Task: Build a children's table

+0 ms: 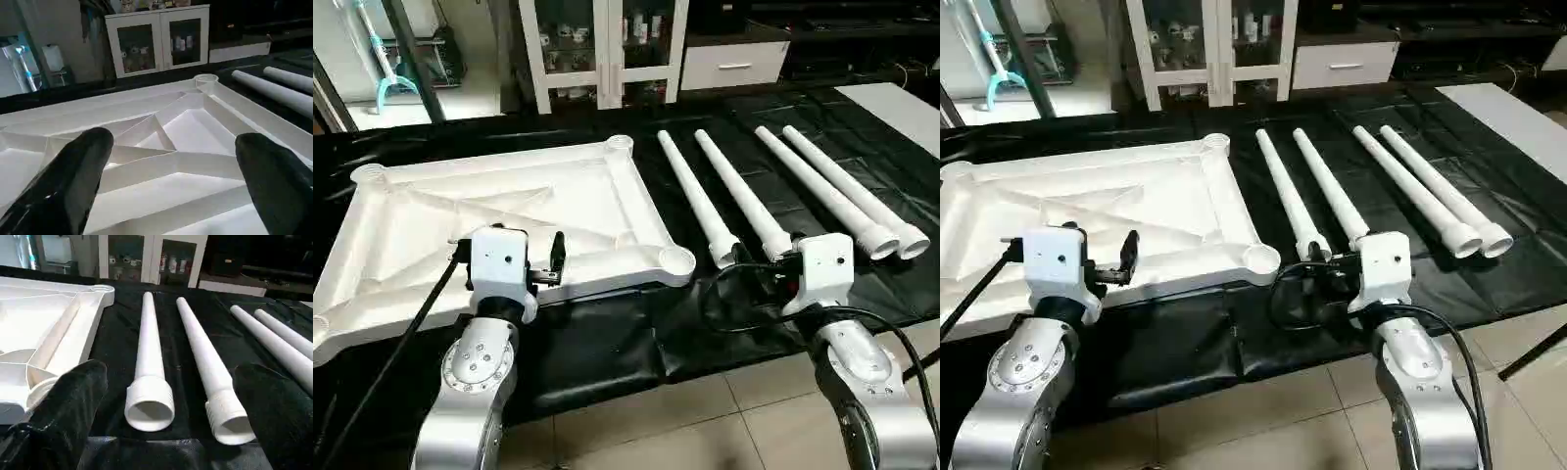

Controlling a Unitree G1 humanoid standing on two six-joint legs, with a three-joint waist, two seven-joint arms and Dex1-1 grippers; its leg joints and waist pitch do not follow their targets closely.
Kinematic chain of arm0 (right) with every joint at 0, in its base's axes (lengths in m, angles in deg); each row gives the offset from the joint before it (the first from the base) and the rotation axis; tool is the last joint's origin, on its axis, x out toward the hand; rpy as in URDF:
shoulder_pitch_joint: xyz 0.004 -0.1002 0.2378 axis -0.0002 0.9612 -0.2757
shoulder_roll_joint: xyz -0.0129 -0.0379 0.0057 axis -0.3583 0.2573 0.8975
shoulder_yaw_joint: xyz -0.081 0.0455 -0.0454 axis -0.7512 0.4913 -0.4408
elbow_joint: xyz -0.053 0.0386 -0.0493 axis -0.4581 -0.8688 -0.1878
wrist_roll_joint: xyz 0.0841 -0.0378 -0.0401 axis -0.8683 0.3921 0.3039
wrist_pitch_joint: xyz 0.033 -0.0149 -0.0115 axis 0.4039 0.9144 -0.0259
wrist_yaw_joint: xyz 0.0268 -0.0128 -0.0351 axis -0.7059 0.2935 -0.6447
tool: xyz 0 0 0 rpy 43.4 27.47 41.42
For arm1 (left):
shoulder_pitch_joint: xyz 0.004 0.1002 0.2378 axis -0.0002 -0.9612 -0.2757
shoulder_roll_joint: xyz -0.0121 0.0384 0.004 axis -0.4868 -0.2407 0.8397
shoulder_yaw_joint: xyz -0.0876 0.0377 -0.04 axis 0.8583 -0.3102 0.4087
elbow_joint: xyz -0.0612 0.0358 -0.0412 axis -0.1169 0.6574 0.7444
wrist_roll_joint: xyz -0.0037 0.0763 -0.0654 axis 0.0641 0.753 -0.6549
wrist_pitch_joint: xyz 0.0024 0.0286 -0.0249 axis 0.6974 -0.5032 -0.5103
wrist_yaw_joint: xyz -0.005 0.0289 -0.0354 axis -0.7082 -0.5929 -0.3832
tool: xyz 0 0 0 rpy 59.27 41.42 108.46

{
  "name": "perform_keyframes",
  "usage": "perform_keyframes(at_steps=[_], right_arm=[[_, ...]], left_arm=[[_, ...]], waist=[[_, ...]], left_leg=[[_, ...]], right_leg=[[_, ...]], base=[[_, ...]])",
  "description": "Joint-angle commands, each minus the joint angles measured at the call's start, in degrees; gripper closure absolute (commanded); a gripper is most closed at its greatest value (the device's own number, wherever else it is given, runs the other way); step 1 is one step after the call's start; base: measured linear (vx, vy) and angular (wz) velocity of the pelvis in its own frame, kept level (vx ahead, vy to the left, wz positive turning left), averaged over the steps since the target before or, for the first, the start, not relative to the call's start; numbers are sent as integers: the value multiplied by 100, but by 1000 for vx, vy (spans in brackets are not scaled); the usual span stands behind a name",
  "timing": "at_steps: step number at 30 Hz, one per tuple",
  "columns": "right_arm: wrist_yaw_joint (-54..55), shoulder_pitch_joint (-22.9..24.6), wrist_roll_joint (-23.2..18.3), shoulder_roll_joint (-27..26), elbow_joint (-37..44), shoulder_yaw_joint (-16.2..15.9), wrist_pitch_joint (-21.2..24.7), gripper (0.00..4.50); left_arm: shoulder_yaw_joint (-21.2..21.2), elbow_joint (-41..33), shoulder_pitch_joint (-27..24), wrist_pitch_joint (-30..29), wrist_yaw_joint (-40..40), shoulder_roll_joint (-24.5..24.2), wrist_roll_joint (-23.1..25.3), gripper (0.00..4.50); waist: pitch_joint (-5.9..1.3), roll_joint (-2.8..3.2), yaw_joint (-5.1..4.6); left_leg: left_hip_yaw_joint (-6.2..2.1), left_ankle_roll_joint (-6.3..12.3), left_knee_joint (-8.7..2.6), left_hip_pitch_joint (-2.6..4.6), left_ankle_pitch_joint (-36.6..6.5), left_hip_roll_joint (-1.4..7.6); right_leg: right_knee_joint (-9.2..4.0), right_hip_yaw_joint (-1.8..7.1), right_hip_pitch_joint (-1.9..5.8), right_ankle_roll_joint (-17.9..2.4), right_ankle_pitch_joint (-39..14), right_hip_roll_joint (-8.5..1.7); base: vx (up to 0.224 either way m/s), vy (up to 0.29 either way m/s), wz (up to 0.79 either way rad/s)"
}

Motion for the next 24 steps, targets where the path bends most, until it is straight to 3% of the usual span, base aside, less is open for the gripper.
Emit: perform_keyframes(at_steps=[1,9,10,11,12,13,14,15,16,19,21,24], right_arm=[[19,-59,17,-4,-36,36,2,0],[19,-59,17,-4,-36,36,2,0],[61,-64,71,1,-46,37,-1,0],[117,-132,55,-26,-73,75,124,0],[226,-286,29,-72,-130,143,393,0],[255,-346,8,-89,-152,166,494,0],[264,-374,-6,-97,-160,176,542,0],[253,-362,24,-78,-148,151,519,0],[260,-354,77,-56,-138,122,492,0],[277,-349,139,-43,-104,88,461,0],[259,-404,276,24,-97,-15,225,0],[276,-489,306,21,-165,-40,232,0]], left_arm=[[-18,70,22,5,34,-20,57,1],[-18,70,22,5,34,-20,57,1],[-16,74,25,12,42,-26,57,1],[30,54,104,-161,54,-15,2,1],[138,-15,269,-444,116,14,-169,1],[176,-49,333,-494,121,24,-209,1],[193,-68,364,-497,120,28,-223,1],[175,-22,365,-366,34,20,-105,1],[167,57,371,-269,-78,29,16,1],[172,117,367,-191,-167,52,86,1],[59,112,373,-160,-67,-63,178,1],[50,82,390,-234,125,-66,-32,1]], waist=[[-250,-1,7],[-253,-3,7],[-286,-184,215],[-223,-172,228],[-255,110,56],[-220,106,60],[-232,60,66],[-241,36,96],[-230,58,115],[-264,86,121],[-272,80,123],[-275,85,119]], left_leg=[[-289,-146,-593,143,-1801,623],[-289,-121,-589,140,-1745,624],[-317,66,-578,81,-1478,629],[-306,111,-599,99,-1519,619],[-288,-141,-572,200,-1645,608],[-333,-379,-653,179,-2148,613],[-312,-453,-635,211,-2267,615],[-271,-413,-600,219,-2181,596],[-245,-327,-596,181,-1996,600],[-246,-272,-596,156,-1602,620],[-237,-250,-589,162,-1565,622],[-226,-251,-586,181,-1612,619]], right_leg=[[-426,221,70,-1103,-292,-485],[-422,220,73,-1114,-234,-485],[-362,217,153,-1184,-184,-600],[-416,210,100,-1207,-311,-590],[-448,187,40,-1082,-246,-443],[-410,158,60,-1022,-585,-403],[-423,175,23,-981,-655,-411],[-451,212,15,-977,-671,-452],[-468,236,31,-981,-646,-489],[-430,211,61,-970,-305,-472],[-424,211,64,-978,-205,-473],[-427,209,49,-1004,-278,-470]], base=[[0,0,0],[0,0,0],[0,0,0],[0,0,0],[0,0,0],[0,0,0],[0,0,0],[0,0,0],[0,0,0],[0,0,0],[0,0,0],[0,0,0]])
